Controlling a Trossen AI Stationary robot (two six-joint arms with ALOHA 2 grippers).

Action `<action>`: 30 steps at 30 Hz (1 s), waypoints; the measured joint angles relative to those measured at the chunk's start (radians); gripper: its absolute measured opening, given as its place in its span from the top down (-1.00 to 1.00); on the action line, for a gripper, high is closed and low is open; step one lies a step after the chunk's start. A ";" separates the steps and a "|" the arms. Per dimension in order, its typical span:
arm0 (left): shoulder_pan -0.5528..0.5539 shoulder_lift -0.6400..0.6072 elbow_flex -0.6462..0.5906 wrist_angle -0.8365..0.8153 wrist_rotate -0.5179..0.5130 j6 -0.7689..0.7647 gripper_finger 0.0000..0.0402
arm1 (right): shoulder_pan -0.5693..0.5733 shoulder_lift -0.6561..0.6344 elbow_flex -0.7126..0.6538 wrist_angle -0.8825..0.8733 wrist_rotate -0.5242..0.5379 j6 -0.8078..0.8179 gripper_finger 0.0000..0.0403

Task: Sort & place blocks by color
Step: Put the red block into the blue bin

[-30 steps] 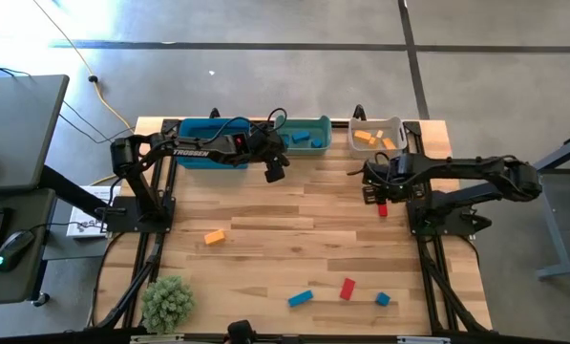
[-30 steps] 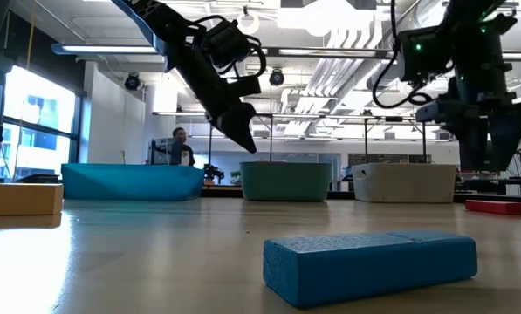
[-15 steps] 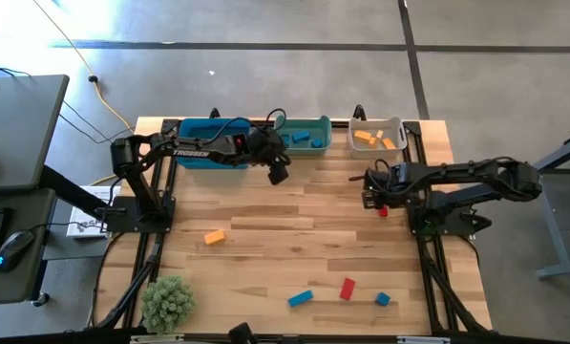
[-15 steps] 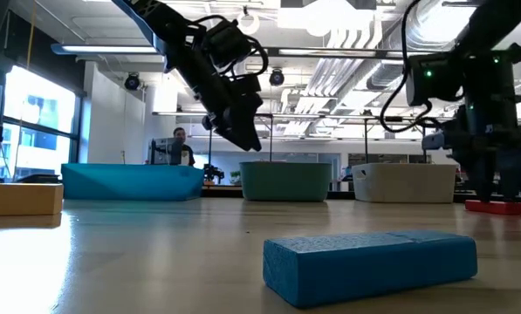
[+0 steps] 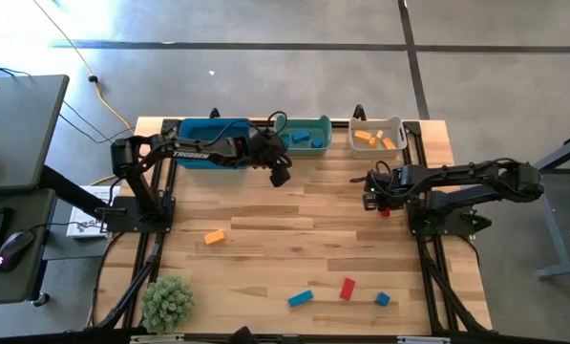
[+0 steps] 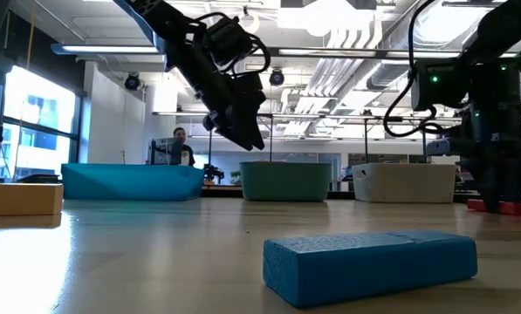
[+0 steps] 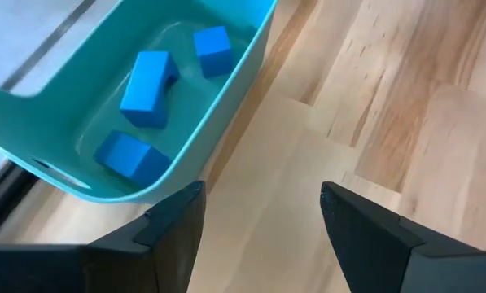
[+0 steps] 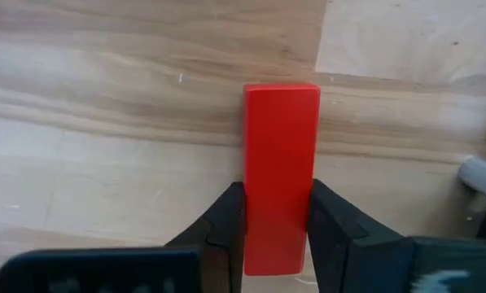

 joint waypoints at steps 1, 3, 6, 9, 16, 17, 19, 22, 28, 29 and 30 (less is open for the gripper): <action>-0.001 0.000 0.000 0.000 0.000 -0.023 -0.17 | 0.000 0.000 0.000 0.000 -0.001 -0.013 0.63; -0.003 0.000 0.000 0.000 0.012 -0.081 -0.17 | 0.000 0.000 0.000 0.000 -0.007 -0.038 0.63; -0.003 0.000 0.000 0.001 0.097 -0.195 -0.17 | 0.000 -0.003 0.002 0.001 -0.019 -0.087 0.63; -0.003 0.000 0.000 0.001 0.184 -0.340 -0.17 | 0.000 0.003 0.025 -0.004 -0.026 -0.156 0.63; -0.006 0.000 0.000 0.011 0.358 -0.675 -0.17 | 0.000 0.001 0.136 0.089 -0.028 -0.344 0.63; -0.007 0.000 0.000 0.017 0.378 -0.708 -0.17 | 0.000 0.000 0.155 0.116 -0.023 -0.367 0.63; -0.011 0.000 0.000 0.035 0.419 -0.763 -0.17 | 0.000 0.000 0.181 0.140 -0.011 -0.416 0.63; -0.021 0.000 0.000 0.068 0.450 -0.814 -0.17 | 0.000 0.001 0.218 0.174 0.004 -0.507 0.63; -0.042 0.000 0.000 0.169 0.483 -0.898 -0.17 | 0.000 0.000 0.278 0.207 0.021 -0.656 0.63; -0.046 0.000 0.000 0.182 0.483 -0.911 -0.17 | 0.000 0.000 0.288 0.212 0.022 -0.681 0.63; -0.049 0.000 0.000 0.192 0.482 -0.923 -0.17 | 0.000 0.000 0.296 0.212 0.023 -0.709 0.63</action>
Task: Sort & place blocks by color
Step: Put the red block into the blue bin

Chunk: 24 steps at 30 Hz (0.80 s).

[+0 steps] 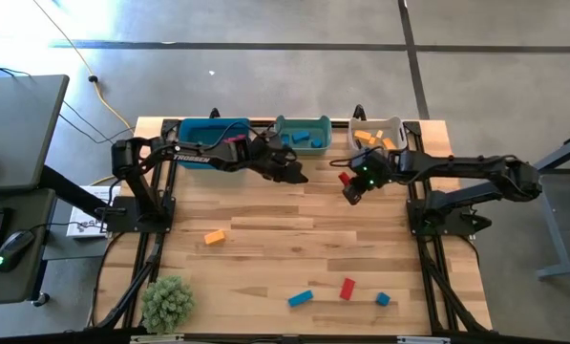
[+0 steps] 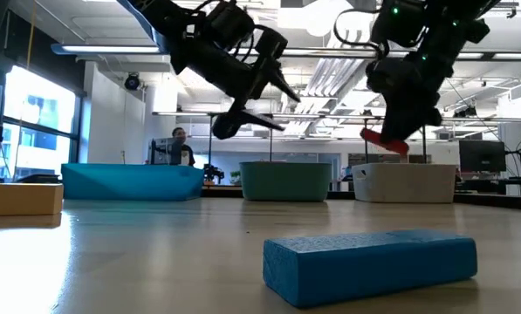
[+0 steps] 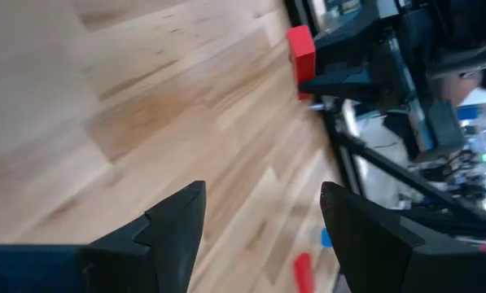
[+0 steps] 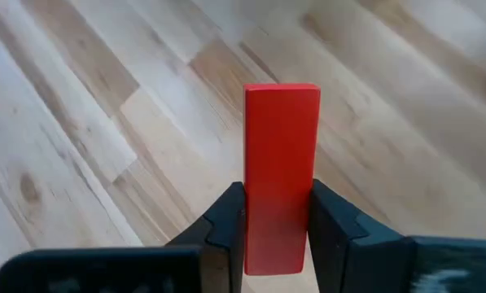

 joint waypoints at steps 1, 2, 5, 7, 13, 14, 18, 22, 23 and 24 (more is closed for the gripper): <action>-0.004 0.000 0.000 0.008 -0.001 -0.016 -0.17 | 0.000 0.000 0.008 0.002 0.003 -0.029 0.63; -0.007 0.000 0.000 0.015 -0.002 -0.029 -0.17 | 0.000 0.000 0.018 0.006 0.004 -0.060 0.63; -0.018 0.000 0.000 0.027 -0.007 -0.046 -0.17 | 0.000 0.001 0.050 0.019 0.004 -0.169 0.63; -0.023 0.000 0.000 0.027 -0.010 -0.055 -0.17 | 0.000 0.011 0.079 0.023 0.003 -0.245 0.63; -0.034 0.000 0.000 0.056 -0.014 -0.115 -0.17 | 0.006 0.087 0.191 0.026 -0.006 -0.481 0.63; -0.036 0.000 0.000 0.064 -0.014 -0.122 -0.17 | 0.011 0.106 0.211 0.022 -0.003 -0.513 0.63; -0.037 0.000 0.000 0.078 -0.018 -0.140 -0.17 | 0.038 0.188 0.282 0.005 0.003 -0.612 0.63; -0.037 0.000 0.000 0.077 -0.024 -0.142 -0.17 | 0.076 0.270 0.335 -0.022 0.020 -0.681 0.63; -0.037 0.000 0.000 0.076 -0.031 -0.142 -0.17 | 0.087 0.287 0.346 -0.029 0.032 -0.692 0.63; -0.037 0.000 0.000 0.073 -0.043 -0.142 -0.17 | 0.097 0.302 0.356 -0.031 0.041 -0.703 0.63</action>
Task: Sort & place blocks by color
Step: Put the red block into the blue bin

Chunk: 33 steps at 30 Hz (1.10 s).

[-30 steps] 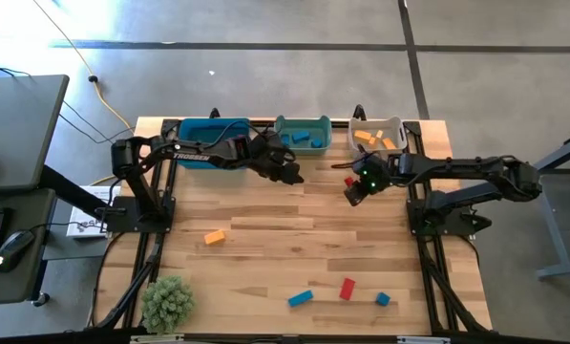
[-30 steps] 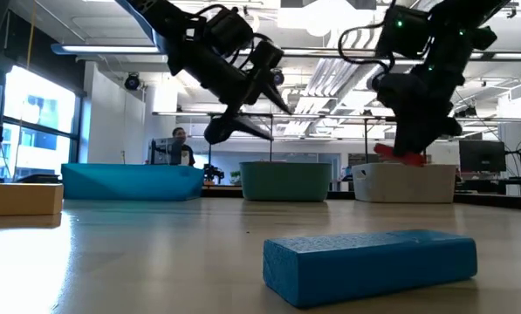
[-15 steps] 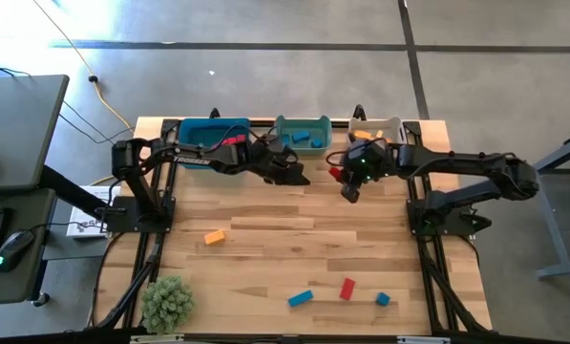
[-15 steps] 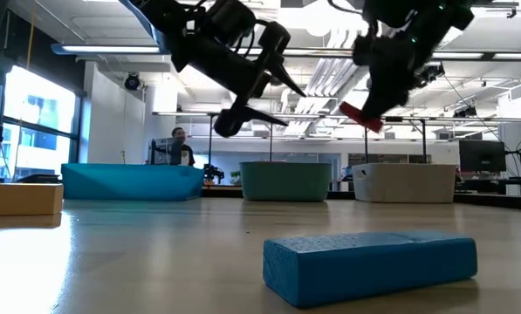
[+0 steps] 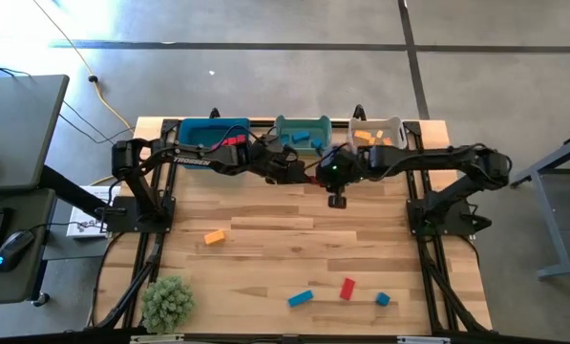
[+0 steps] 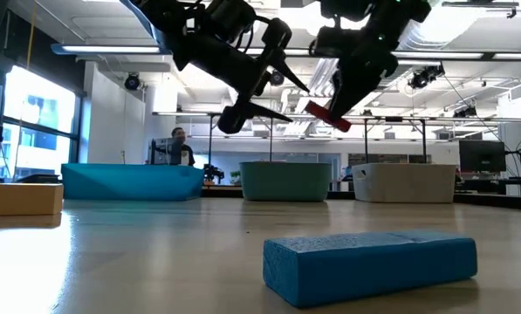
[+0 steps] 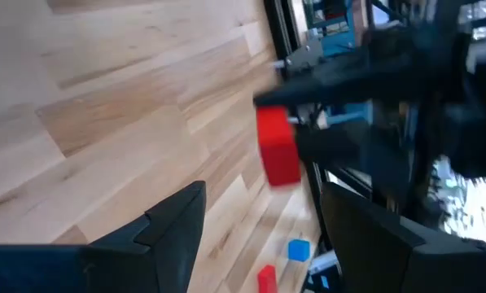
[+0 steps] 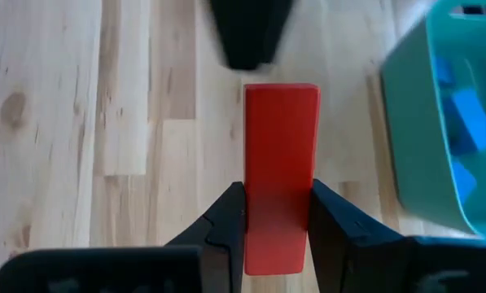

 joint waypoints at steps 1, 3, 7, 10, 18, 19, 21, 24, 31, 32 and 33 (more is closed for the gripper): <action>0.000 0.000 0.000 -0.002 -0.010 0.000 -0.17 | 0.010 0.014 0.009 0.001 0.004 -0.010 0.63; 0.000 0.000 0.000 -0.002 -0.022 0.000 -0.17 | 0.027 0.035 0.020 0.002 0.006 -0.025 0.63; 0.000 0.000 0.000 -0.009 -0.024 0.001 -0.17 | 0.048 0.062 0.038 0.012 0.006 -0.029 0.63; 0.000 0.000 0.000 -0.020 -0.024 0.008 -0.17 | 0.056 0.068 0.041 0.042 0.007 -0.029 0.63; 0.000 0.000 0.000 -0.062 -0.023 0.008 -0.17 | 0.070 0.068 0.042 0.080 0.063 -0.019 0.63; 0.000 0.000 0.000 -0.062 -0.024 0.008 -0.17 | 0.070 0.068 0.042 0.080 0.068 -0.019 0.63; 0.000 0.000 0.000 -0.062 -0.024 0.008 -0.17 | 0.070 0.068 0.042 0.084 0.088 -0.019 0.63; 0.000 0.000 0.000 -0.062 -0.023 0.003 -0.13 | 0.070 0.068 0.042 0.098 0.100 -0.021 0.63; 0.002 0.000 0.000 -0.042 -0.032 0.001 0.13 | 0.066 0.068 0.042 0.147 0.102 -0.030 0.63; 0.002 0.000 0.000 -0.036 -0.032 0.002 0.18 | 0.066 0.068 0.042 0.147 0.103 -0.029 0.63; 0.002 0.000 0.000 -0.028 -0.032 0.007 0.23 | 0.066 0.068 0.042 0.147 0.103 -0.029 0.63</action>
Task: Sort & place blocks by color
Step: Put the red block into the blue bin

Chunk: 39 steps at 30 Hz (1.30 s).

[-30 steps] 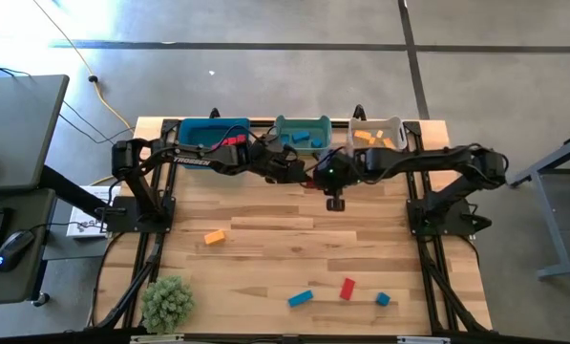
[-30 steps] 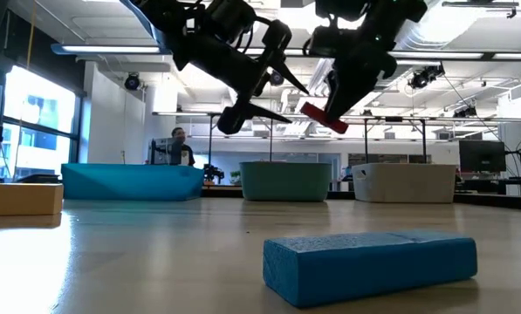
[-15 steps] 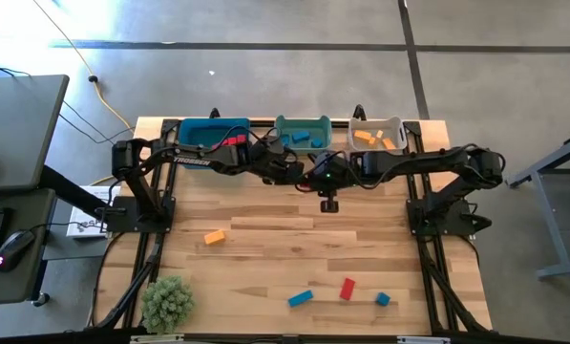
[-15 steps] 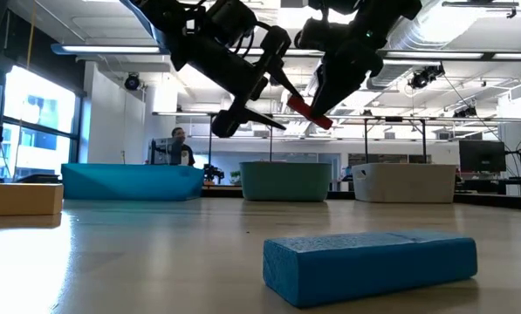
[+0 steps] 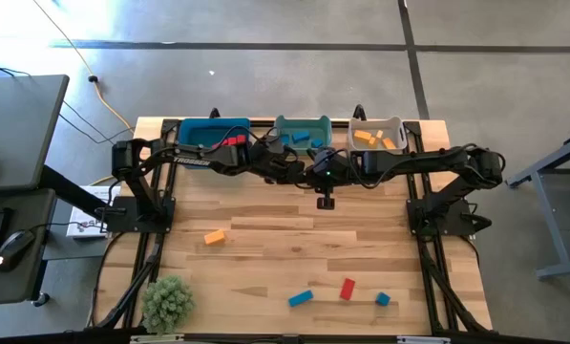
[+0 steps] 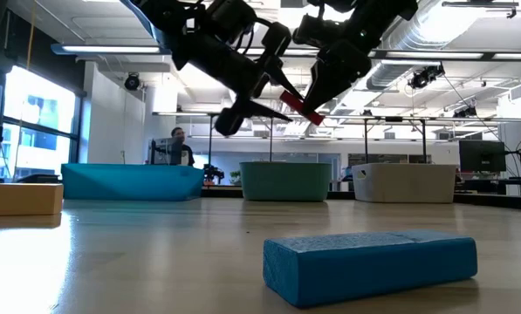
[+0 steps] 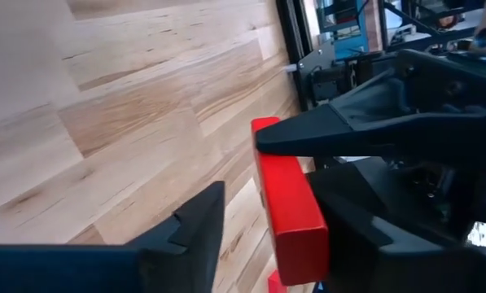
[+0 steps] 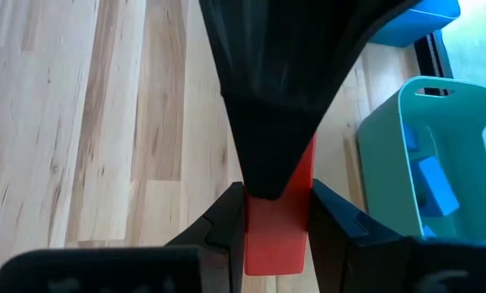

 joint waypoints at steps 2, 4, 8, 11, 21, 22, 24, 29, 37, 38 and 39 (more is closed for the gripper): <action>0.000 0.000 0.000 0.008 0.000 0.002 0.34 | 0.000 0.000 0.000 0.002 0.000 0.002 0.63; 0.000 0.000 0.000 0.013 0.000 0.013 0.45 | 0.000 0.000 0.000 0.002 0.000 0.002 0.63; -0.001 0.000 0.000 0.018 0.000 0.039 0.65 | 0.000 0.000 0.000 0.001 0.001 -0.001 0.63; 0.000 0.000 0.000 0.017 -0.002 0.047 0.77 | 0.000 0.000 0.000 0.000 0.010 -0.005 0.63; -0.001 0.000 0.000 0.016 -0.043 0.146 0.82 | -0.001 -0.001 0.000 -0.005 0.010 0.005 0.43; -0.002 0.000 0.000 0.016 -0.049 0.160 0.82 | -0.001 -0.001 0.000 -0.007 0.018 0.010 0.38; -0.001 0.000 0.000 0.005 -0.063 0.181 0.82 | 0.001 -0.001 0.000 -0.018 0.057 0.033 0.28; 0.003 0.001 0.000 -0.074 -0.131 0.242 0.82 | 0.000 -0.001 0.000 -0.052 0.080 0.090 0.13; 0.065 0.000 0.000 -0.192 -0.146 0.371 0.82 | 0.000 -0.001 0.000 -0.061 0.083 0.193 0.11; 0.079 -0.007 -0.001 -0.213 -0.146 0.391 0.82 | 0.000 -0.001 0.000 -0.061 0.084 0.208 0.11; 0.092 -0.016 -0.002 -0.235 -0.151 0.416 0.82 | 0.000 -0.001 0.000 -0.062 0.086 0.221 0.10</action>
